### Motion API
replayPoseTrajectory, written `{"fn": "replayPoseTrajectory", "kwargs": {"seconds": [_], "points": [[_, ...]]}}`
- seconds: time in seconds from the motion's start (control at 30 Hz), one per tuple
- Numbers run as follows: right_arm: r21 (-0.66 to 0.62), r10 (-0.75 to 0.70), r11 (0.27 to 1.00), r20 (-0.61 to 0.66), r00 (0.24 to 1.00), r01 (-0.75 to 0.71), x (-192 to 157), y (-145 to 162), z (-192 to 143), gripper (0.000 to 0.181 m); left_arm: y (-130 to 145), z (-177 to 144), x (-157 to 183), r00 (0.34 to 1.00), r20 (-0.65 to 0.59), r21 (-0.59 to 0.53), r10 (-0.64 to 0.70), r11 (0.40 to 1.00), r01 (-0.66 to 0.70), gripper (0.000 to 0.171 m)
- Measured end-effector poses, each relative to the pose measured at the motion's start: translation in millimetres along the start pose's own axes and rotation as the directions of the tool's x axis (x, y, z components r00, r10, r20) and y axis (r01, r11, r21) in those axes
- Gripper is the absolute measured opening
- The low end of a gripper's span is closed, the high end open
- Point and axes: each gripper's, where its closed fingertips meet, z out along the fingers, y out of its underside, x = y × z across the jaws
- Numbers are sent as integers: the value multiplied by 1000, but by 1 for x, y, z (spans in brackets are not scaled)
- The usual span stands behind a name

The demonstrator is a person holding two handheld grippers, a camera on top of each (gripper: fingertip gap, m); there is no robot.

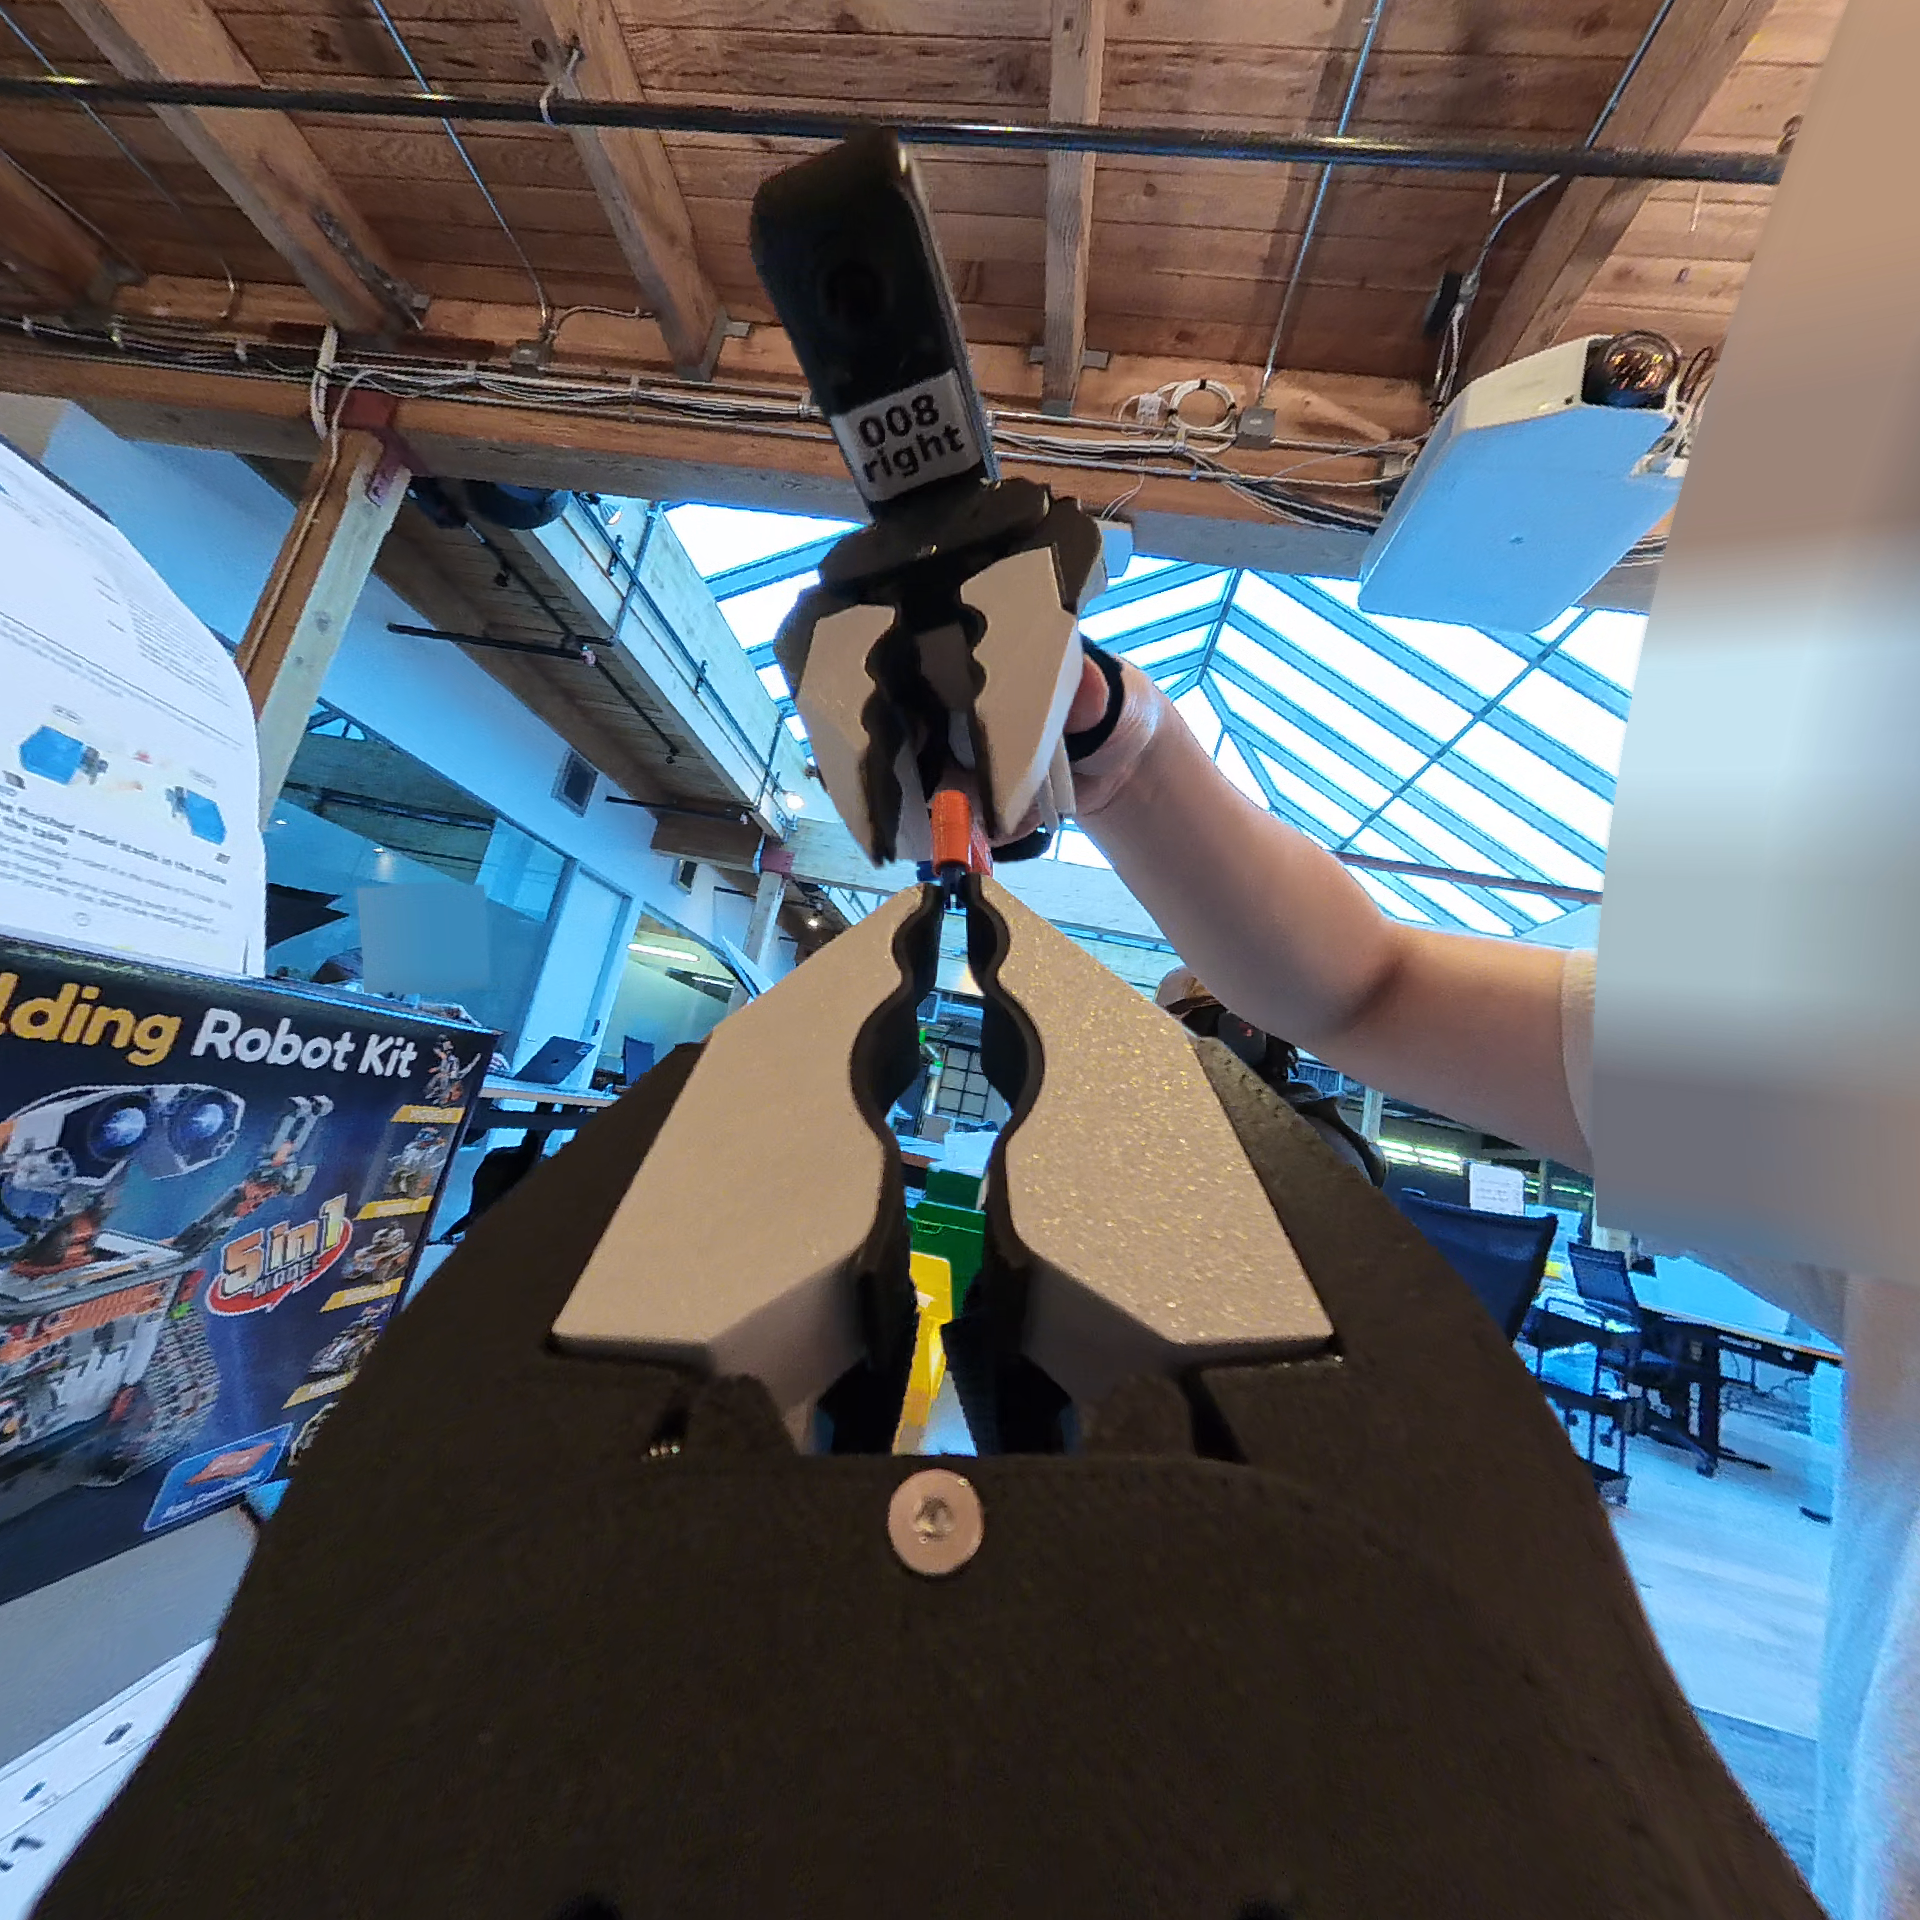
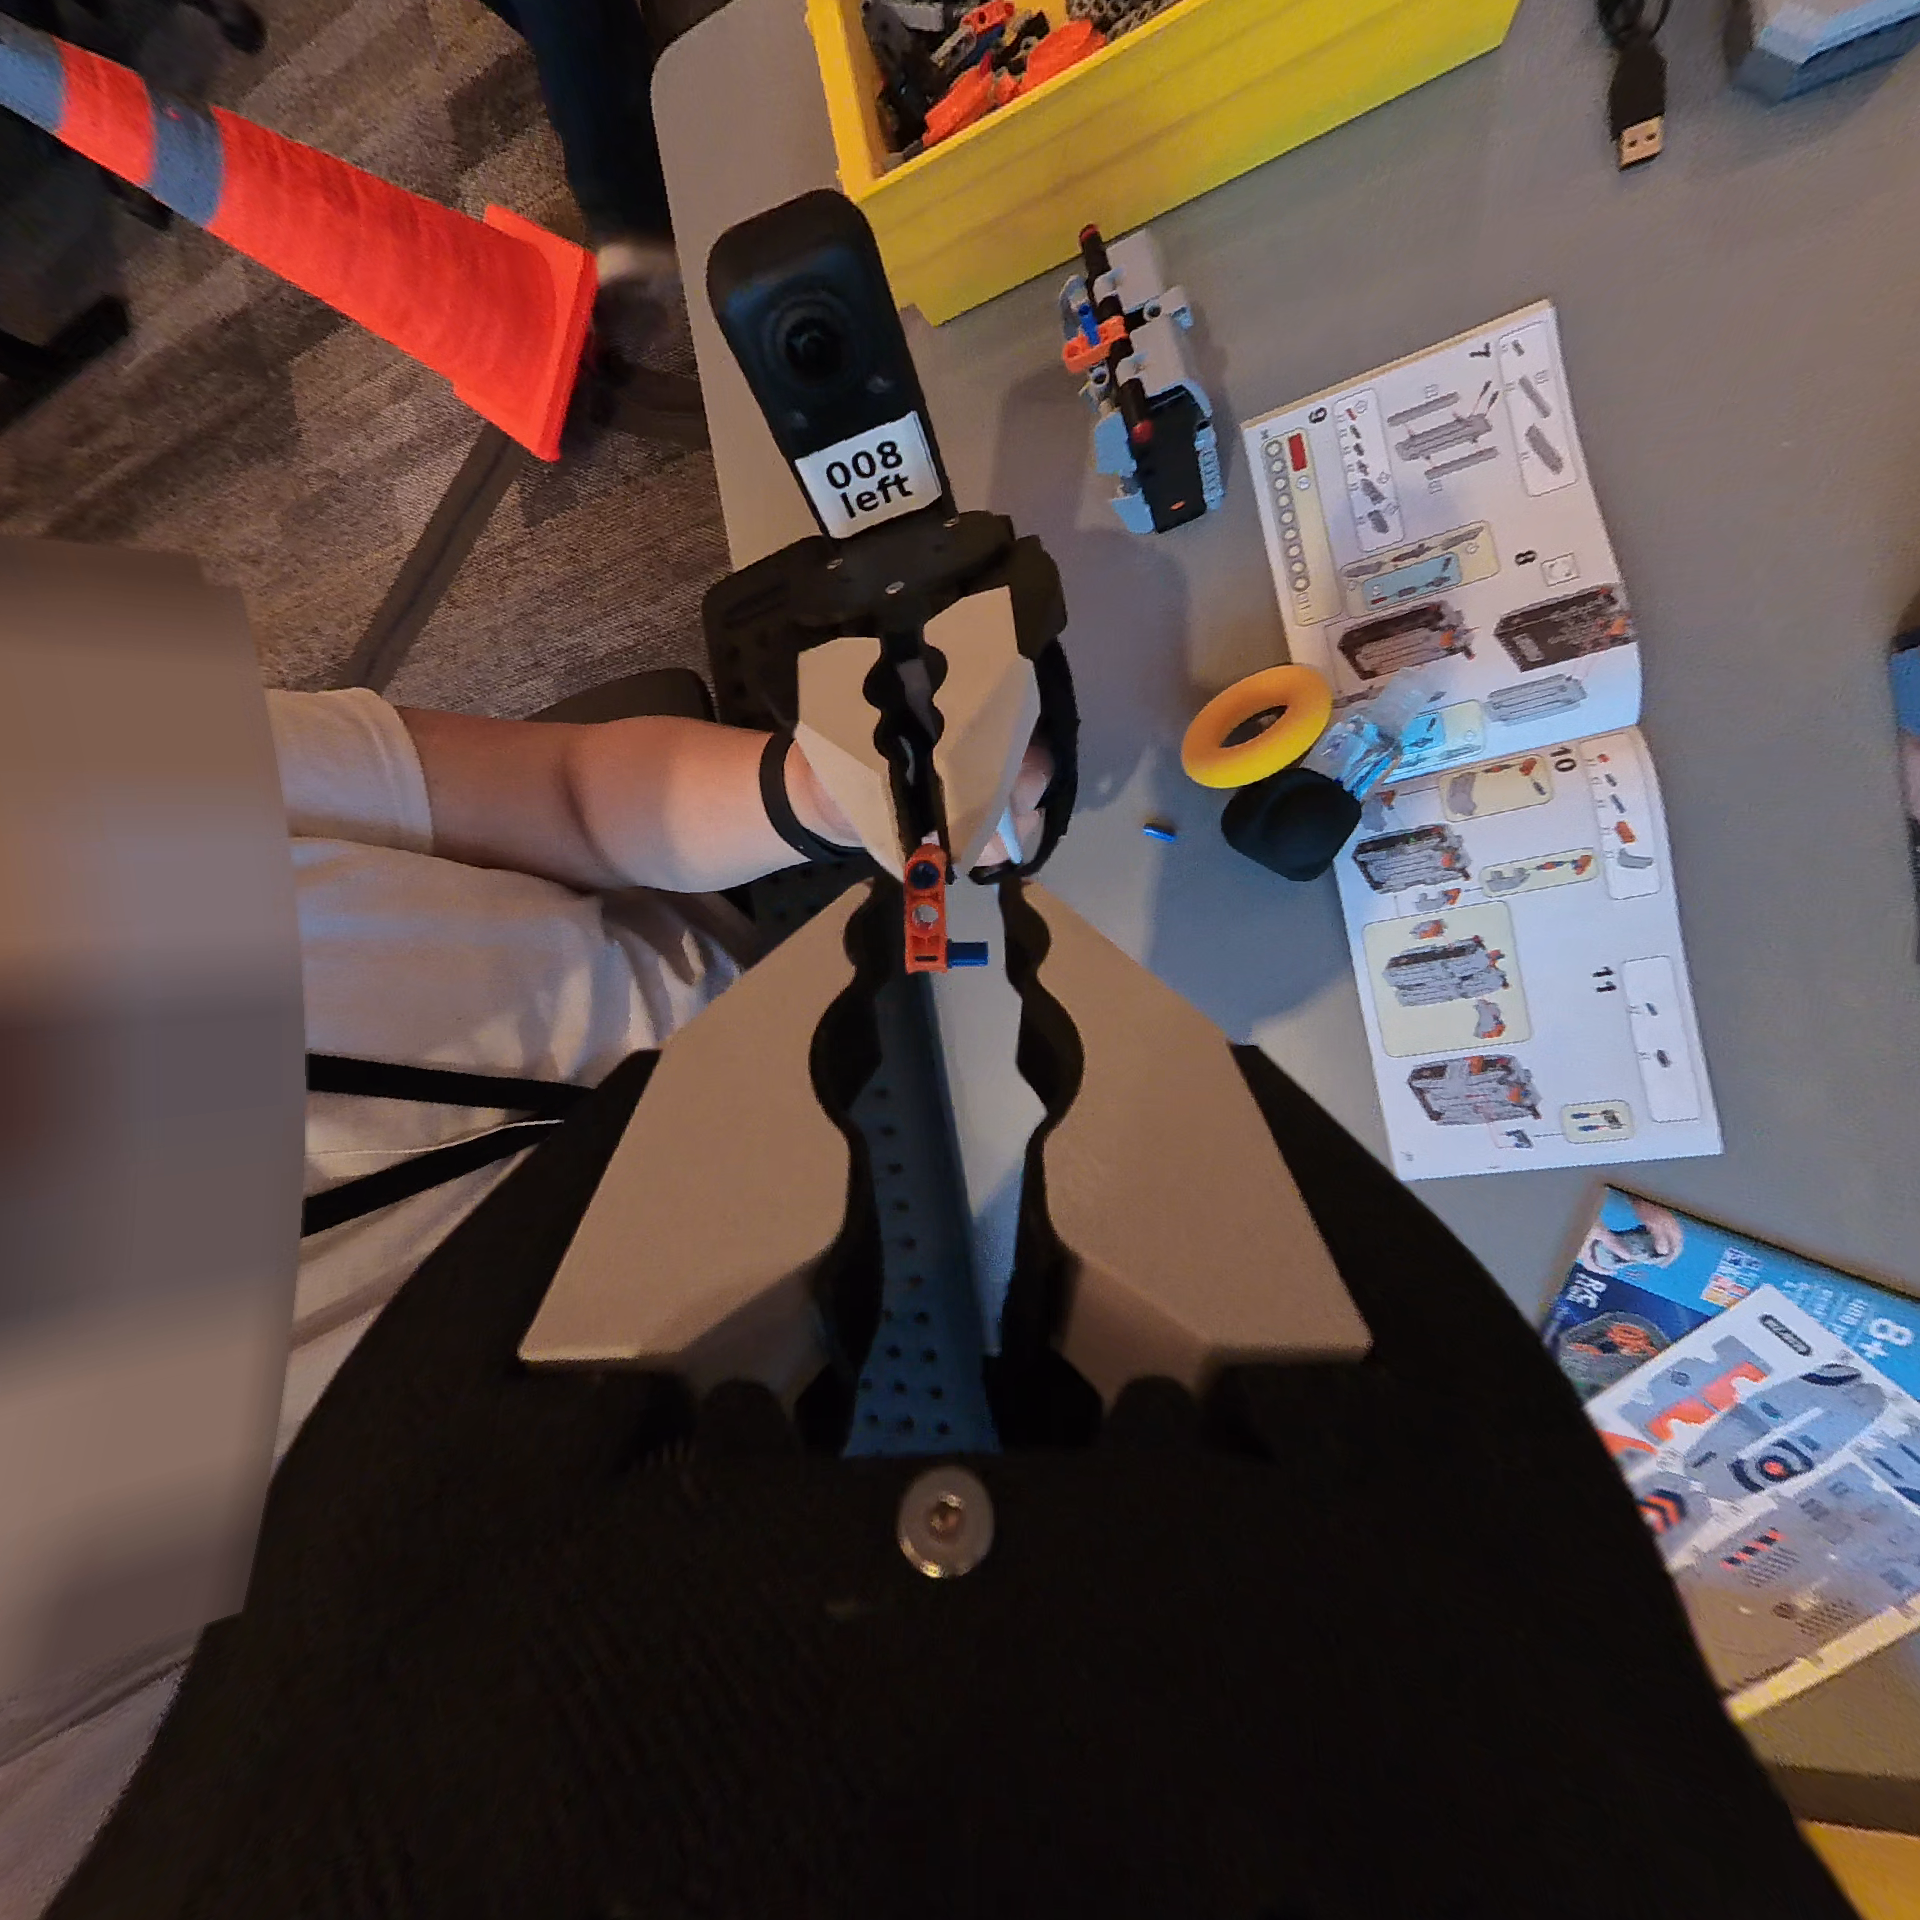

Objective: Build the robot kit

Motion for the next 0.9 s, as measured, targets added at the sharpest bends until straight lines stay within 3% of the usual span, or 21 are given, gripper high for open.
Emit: {"fn": "replayPoseTrajectory", "kwargs": {"seconds": [0.27, 0.9], "points": [[-9, 24, 1000, 45, 999, -24, -3, 0, 11, 8, 0, -1, -1, 1000, 7, -6, 4, 1000, -4, 2], [-26, 42, 999, 76, 996, -41, -3, 4, 12, 7, -1, -2, -2, 1000, 8, -3, -11, 1000, 11, 2]]}}
